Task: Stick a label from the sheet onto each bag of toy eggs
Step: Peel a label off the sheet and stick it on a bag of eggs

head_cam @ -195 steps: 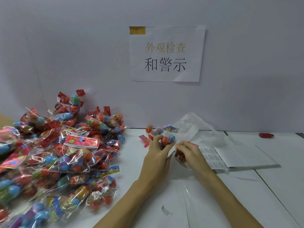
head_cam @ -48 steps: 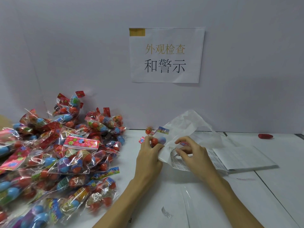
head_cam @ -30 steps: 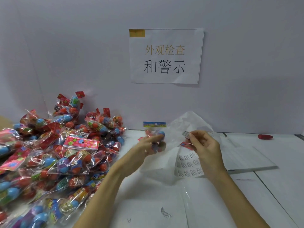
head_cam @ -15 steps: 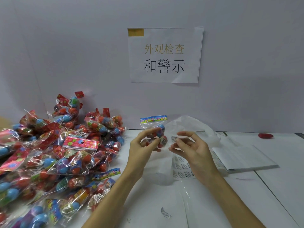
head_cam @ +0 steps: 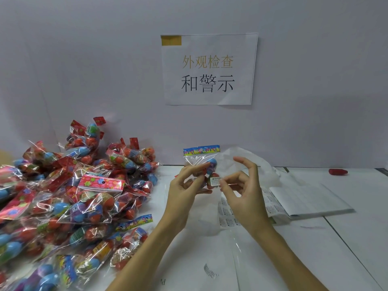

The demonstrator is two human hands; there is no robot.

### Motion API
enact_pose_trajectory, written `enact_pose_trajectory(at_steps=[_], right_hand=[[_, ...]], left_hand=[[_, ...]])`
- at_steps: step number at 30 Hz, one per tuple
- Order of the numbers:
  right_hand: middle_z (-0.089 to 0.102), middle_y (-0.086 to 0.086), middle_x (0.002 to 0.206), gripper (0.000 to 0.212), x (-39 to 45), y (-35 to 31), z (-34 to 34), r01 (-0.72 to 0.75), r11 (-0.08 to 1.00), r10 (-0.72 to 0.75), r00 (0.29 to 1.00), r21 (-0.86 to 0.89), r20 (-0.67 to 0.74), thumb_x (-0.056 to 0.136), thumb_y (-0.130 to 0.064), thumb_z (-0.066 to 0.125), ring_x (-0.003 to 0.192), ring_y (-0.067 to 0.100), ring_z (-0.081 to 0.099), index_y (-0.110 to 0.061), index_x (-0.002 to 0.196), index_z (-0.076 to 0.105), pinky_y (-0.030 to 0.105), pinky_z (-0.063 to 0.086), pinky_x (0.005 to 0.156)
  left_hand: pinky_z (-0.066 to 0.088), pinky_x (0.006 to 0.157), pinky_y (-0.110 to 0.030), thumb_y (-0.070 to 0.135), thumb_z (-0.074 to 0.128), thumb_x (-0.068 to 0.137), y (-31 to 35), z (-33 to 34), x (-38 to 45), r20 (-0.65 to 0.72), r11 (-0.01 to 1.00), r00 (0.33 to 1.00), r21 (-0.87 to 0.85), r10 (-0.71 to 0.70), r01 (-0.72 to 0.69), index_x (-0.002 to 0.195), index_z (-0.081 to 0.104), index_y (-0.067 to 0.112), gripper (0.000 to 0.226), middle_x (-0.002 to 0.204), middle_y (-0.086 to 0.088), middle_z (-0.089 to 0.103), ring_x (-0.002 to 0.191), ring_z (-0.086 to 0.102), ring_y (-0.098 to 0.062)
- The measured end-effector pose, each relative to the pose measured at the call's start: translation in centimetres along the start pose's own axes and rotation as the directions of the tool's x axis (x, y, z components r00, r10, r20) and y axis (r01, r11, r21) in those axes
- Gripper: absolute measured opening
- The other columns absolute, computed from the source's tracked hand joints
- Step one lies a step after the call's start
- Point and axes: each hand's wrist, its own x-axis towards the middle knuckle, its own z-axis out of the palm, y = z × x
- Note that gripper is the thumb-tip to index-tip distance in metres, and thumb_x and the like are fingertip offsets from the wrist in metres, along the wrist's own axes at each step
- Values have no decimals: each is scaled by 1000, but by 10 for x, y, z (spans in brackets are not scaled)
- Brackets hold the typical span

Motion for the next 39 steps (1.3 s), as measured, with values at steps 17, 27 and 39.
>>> enact_pose_trajectory(at_steps=[17, 27, 39], right_hand=[[69, -6, 82, 58, 0, -4, 0, -41, 999, 41, 999, -15, 11, 94, -6, 73, 89, 15, 72, -26, 141, 46, 18, 55, 90], [70, -5, 83, 63, -1, 1, 1, -15, 999, 14, 1000, -41, -7, 94, -5, 74, 87, 17, 73, -29, 144, 43, 17, 55, 87], [68, -13, 85, 56, -2, 1, 2, -11, 989, 8, 1000, -144, -24, 93, -7, 75, 88, 7, 71, -30, 137, 48, 11, 53, 85]], left_hand=[[61, 87, -37, 2, 57, 90, -1, -1, 0, 41, 997, 997, -43, -61, 63, 127, 75, 31, 51, 138, -3, 67, 116, 70, -29], [61, 84, -30, 10, 76, 93, -1, 3, -3, 27, 1000, 999, 13, -23, 23, 125, 75, 40, 44, 131, 10, 68, 116, 70, -18], [61, 83, -24, 9, 82, 87, 2, 4, -4, 10, 996, 999, 82, 33, -34, 121, 75, 45, 50, 127, 18, 65, 115, 68, -7]])
